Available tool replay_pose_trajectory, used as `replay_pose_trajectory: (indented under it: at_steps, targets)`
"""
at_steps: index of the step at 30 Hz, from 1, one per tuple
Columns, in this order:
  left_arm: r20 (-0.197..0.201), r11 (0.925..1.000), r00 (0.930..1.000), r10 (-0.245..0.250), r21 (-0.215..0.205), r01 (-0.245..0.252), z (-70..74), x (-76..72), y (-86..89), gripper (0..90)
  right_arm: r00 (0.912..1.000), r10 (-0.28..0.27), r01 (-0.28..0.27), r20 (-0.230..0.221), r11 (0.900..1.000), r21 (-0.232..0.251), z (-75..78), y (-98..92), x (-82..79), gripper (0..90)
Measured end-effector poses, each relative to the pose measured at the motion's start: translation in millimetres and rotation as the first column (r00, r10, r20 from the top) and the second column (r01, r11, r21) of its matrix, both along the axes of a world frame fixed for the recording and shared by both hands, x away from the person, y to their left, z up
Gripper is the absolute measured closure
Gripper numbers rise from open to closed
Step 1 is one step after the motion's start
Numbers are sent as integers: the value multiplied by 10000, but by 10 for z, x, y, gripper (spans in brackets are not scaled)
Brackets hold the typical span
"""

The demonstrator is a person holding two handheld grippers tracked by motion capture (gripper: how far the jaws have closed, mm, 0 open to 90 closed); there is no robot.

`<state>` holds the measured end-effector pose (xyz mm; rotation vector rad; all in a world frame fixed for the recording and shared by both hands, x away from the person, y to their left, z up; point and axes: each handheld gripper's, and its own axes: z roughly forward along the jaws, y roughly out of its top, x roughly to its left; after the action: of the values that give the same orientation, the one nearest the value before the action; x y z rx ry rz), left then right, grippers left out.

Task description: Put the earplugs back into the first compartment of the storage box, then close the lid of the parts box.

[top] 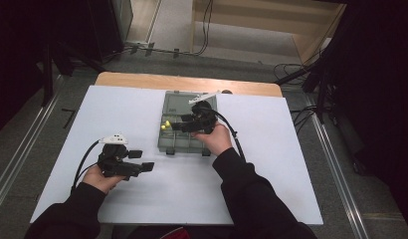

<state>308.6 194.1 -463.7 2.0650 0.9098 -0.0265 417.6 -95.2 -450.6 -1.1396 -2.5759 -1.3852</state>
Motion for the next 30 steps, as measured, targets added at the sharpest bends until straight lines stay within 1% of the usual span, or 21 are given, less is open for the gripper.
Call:
replay_pose_trajectory:
  at_steps: [1,2,5,8,11,12,13,15,16,18,20,23,24,25,26,27,30]
  targets:
    - [118,10000,9999,-23,89,22,11,3,-11,235,10000,-41,41,20,10000,60,7,-32,-13,342]
    - [138,9999,9999,-68,99,67,20,13,-20,234,10000,-64,63,35,9999,117,12,-63,-23,339]
    - [117,10000,9999,-4,-86,5,33,62,-37,232,9996,-253,253,81,9996,85,15,-157,-36,328]
    - [128,9999,9999,83,-114,-82,55,119,-60,232,9993,-347,346,102,9993,102,26,-231,-51,320]
    - [174,9998,9997,165,66,-166,75,192,-90,232,9984,-545,542,145,9983,192,40,-337,-75,301]
    - [233,9994,9994,260,203,-265,82,223,-112,232,9980,-621,619,152,9980,157,43,-355,-82,295]
    - [245,9993,9995,222,282,-229,90,247,-129,232,9976,-661,658,190,9977,136,42,-389,-89,294]
    - [248,9994,9995,217,265,-224,94,289,-158,232,9968,-783,783,186,9969,16,40,-428,-94,293]
    - [166,9997,9996,213,118,-215,95,321,-171,232,9961,-854,855,211,9963,-33,33,-450,-92,293]
    - [39,9996,9996,275,-7,-275,102,365,-192,232,9953,-942,943,212,9955,-38,23,-496,-96,293]
    - [28,9995,9995,305,55,-305,111,400,-213,232,9948,-1005,1006,157,9949,-65,8,-537,-100,293]
    - [99,9993,9993,359,-57,-359,119,463,-244,233,9928,-1190,1192,99,9926,-240,-10,-591,-117,293]
    - [102,9991,9990,429,36,-429,126,486,-264,233,9920,-1257,1259,97,9917,-266,-13,-613,-122,293]
    - [202,9990,9989,426,123,-429,129,507,-279,233,9909,-1344,1345,68,9906,-256,-16,-642,-132,293]
    - [286,9990,9987,422,150,-426,131,525,-290,233,9894,-1447,1450,146,9891,-268,-15,-665,-141,294]
    - [325,9986,9984,454,266,-462,137,546,-305,233,9883,-1513,1518,190,9881,-257,-14,-685,-149,294]
    - [244,9986,9983,524,86,-526,132,635,-353,233,9861,-1651,1656,204,9858,-278,-22,-751,-168,294]
